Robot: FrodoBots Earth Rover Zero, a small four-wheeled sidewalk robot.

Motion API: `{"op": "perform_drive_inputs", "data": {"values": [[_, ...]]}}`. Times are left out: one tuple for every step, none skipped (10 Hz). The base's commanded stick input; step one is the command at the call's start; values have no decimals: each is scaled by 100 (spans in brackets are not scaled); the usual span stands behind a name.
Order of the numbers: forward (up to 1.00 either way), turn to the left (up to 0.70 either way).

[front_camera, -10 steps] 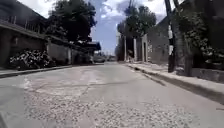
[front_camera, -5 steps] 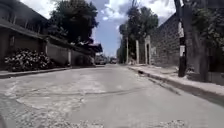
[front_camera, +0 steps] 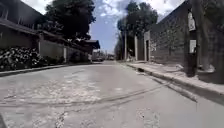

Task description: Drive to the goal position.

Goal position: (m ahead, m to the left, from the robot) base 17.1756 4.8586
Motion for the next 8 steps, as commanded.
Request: {"op": "perform_drive_inputs", "data": {"values": [[100,0],[100,0],[100,0],[100,0],[100,0],[100,0],[100,0],[100,0]]}}
